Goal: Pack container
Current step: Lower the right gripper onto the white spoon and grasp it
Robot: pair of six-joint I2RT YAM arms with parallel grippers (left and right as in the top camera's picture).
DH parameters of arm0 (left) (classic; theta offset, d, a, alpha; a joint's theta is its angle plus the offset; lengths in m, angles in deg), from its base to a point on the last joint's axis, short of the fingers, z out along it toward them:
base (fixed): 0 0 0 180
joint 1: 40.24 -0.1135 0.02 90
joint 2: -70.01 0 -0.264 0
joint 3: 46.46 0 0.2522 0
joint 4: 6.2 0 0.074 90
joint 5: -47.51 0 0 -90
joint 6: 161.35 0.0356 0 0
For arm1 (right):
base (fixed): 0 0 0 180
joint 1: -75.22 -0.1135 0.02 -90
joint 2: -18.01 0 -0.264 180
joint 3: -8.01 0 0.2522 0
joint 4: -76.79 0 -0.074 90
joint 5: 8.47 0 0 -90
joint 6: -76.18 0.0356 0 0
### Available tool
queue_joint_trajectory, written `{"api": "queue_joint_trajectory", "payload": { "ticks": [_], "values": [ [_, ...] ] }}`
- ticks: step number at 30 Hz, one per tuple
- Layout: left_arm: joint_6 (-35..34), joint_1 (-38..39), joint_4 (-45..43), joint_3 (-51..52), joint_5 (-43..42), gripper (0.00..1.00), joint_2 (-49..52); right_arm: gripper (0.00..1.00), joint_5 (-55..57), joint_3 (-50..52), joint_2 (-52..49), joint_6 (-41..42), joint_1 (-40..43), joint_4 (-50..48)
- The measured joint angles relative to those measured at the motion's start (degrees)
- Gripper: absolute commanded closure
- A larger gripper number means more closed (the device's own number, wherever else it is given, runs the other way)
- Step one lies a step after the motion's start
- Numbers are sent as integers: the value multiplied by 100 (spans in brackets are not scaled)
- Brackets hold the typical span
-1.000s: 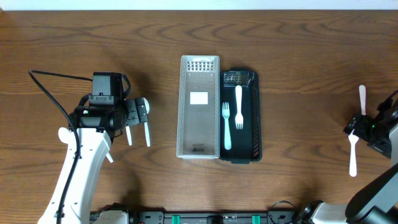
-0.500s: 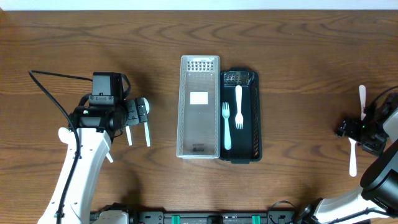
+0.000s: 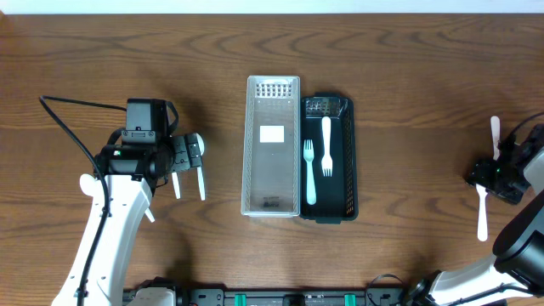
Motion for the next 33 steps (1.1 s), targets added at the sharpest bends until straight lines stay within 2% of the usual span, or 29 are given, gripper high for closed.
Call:
{"api": "queue_joint_trajectory", "payload": {
  "ticks": [16, 19, 27, 33],
  "values": [
    [0, 0, 0, 0, 0, 2, 0, 73, -4, -11, 0, -216, 0, 61],
    [0, 0, 0, 0, 0, 2, 0, 83, -20, -11, 0, -205, 0, 57],
    [0, 0, 0, 0, 0, 2, 0, 80, -455, -129, 13, 70, -195, 446],
    [0, 0, 0, 0, 0, 2, 0, 80, -601, -728, 748, 481, -1276, 999]
  ]
}}
